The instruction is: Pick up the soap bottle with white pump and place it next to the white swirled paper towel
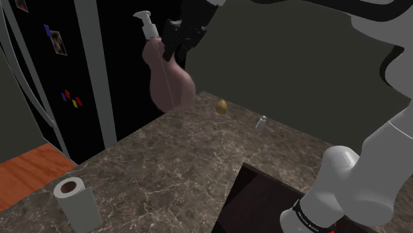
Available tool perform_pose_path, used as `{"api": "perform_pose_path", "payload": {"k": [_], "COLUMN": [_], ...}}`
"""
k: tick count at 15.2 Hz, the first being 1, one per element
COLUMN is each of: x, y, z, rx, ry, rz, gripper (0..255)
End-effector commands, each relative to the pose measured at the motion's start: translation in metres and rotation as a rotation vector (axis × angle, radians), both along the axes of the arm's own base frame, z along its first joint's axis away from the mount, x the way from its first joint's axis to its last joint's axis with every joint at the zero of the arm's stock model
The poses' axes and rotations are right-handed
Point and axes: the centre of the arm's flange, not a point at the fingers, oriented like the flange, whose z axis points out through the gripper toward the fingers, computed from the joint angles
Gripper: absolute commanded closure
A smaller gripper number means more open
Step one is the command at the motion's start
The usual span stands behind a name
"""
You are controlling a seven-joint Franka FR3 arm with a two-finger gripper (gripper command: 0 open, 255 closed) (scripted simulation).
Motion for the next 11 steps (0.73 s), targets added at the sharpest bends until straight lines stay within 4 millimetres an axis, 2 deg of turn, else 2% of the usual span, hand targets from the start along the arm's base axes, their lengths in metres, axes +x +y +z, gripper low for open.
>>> {"api": "perform_pose_path", "payload": {"k": [1, 11], "x": [-0.008, -0.041], "y": [0.024, 0.152], "z": [0.001, 0.001], "rx": [0.002, 0.002], "ry": [-0.002, -0.002], "rz": [-0.002, -0.002], "gripper": [255, 255]}}
